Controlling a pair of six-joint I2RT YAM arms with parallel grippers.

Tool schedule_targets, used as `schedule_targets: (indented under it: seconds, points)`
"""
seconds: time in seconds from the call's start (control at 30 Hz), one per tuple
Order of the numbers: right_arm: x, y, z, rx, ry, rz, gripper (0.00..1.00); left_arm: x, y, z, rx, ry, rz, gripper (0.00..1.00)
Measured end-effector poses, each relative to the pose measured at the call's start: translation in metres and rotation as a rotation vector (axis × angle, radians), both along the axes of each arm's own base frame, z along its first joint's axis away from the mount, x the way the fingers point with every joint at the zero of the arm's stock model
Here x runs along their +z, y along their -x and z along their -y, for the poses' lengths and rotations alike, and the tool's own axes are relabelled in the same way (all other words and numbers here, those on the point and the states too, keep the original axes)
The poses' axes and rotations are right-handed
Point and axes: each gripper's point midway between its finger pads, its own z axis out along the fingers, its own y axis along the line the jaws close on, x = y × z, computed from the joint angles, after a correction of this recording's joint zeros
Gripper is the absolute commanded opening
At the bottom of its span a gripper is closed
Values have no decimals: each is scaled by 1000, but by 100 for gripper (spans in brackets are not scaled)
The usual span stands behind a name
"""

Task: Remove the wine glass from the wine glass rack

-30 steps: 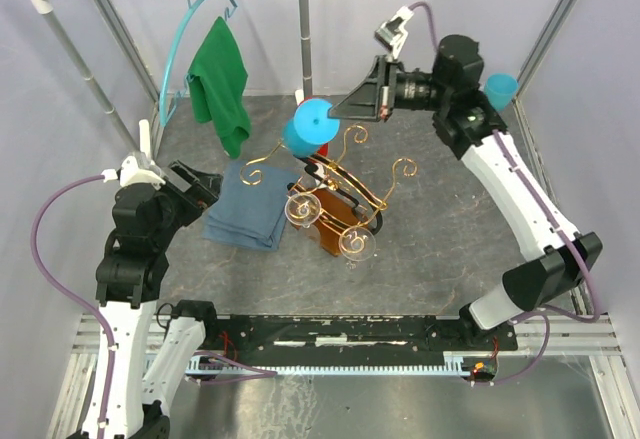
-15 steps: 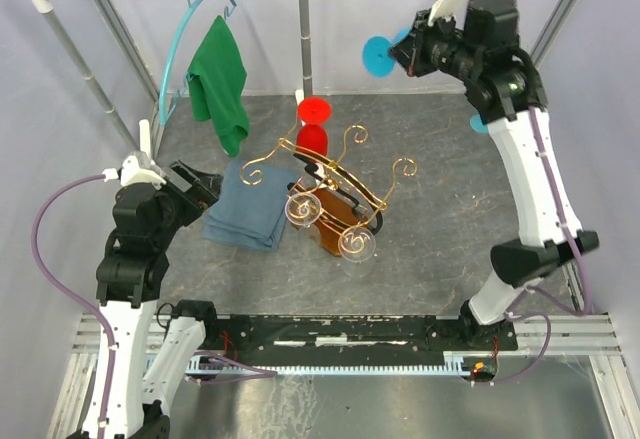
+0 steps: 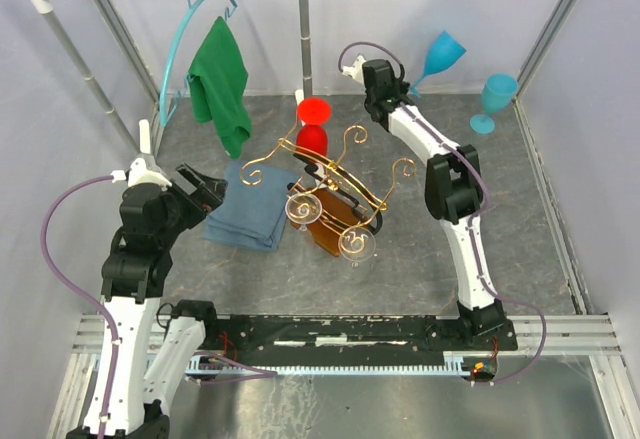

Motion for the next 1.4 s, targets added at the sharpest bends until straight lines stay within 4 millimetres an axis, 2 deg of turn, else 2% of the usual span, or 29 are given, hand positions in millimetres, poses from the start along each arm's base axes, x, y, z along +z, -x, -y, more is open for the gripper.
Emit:
schedule_targets:
  seconds: [0.07, 0.13, 0.33, 0.4, 0.5, 0.63, 0.77, 0.93, 0.97, 1.1, 1.3, 1.4]
  points:
    - [-13, -14, 11, -20, 74, 8, 1, 0, 0, 0, -1, 0, 0, 99]
    - [-15, -22, 21, -38, 108, 22, 1, 0, 0, 0, -1, 0, 0, 99]
    - [13, -38, 53, -81, 151, 136, 1, -1, 0, 1, -3, 0, -3, 99]
    - [14, -41, 63, -93, 162, 154, 1, -6, 0, 2, -11, 3, -14, 99]
    - [2, -41, 76, -104, 179, 145, 1, -14, 0, 5, -24, 8, -37, 99]
    - [-29, -40, 87, -105, 200, 109, 1, -18, -1, 5, -26, 8, -51, 99]
    - [-62, -39, 87, -91, 214, 72, 1, -18, -1, 5, -26, 8, -50, 99]
    - [-91, -37, 86, -73, 224, 34, 1, -18, -1, 5, -28, 4, -50, 99]
    - [-104, -33, 85, -62, 229, 10, 1, -19, 0, 5, -29, 2, -50, 99]
    - [-111, -30, 81, -52, 228, 10, 1, -19, 0, 5, -30, 1, -50, 99]
    - [-138, -22, 72, -35, 247, -31, 1, -18, 1, 6, -50, -9, -43, 99]
    - [-141, -20, 64, -32, 252, -32, 1, -17, 2, 7, -55, -12, -39, 99]
